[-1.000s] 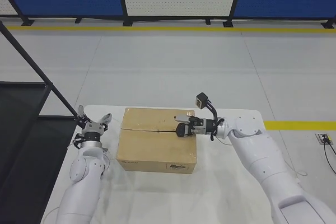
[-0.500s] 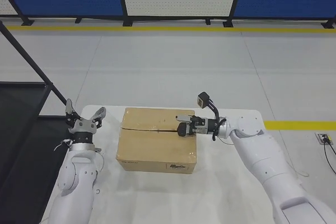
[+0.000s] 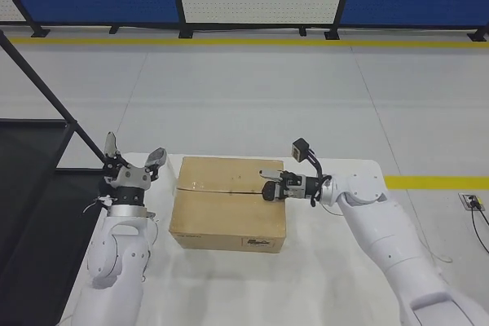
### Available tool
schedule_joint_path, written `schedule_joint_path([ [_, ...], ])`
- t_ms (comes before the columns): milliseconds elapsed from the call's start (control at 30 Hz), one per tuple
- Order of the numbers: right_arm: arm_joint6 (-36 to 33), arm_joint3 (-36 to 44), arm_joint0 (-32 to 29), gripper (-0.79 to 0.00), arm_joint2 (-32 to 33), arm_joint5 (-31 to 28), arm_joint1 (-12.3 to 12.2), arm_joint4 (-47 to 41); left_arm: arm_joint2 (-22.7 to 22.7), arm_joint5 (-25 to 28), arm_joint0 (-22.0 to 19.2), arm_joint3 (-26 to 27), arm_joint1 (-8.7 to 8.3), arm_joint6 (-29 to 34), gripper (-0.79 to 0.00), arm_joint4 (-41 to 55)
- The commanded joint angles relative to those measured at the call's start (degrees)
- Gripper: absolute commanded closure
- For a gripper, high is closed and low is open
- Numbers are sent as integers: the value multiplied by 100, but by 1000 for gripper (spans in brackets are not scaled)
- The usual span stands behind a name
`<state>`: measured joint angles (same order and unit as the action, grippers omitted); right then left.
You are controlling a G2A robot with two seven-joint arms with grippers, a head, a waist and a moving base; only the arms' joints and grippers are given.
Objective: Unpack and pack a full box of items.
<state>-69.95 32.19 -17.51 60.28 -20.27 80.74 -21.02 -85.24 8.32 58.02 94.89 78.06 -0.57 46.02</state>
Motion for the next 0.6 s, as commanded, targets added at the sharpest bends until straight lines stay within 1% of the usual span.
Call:
schedule_joint_path([
  [0,59,11,-30,-785,16,10,-8,-4,82,6,4,67,11,8,-785,-80],
  [100,217,26,-50,-785,7,71,-18,91,198,-6,6,166,26,14,-785,-196],
  [267,246,104,-97,-785,48,88,-47,97,450,-75,-24,310,56,-20,-785,-477],
  [567,242,388,-313,-785,295,34,-200,101,1012,-237,-93,372,130,-114,-785,-967],
])
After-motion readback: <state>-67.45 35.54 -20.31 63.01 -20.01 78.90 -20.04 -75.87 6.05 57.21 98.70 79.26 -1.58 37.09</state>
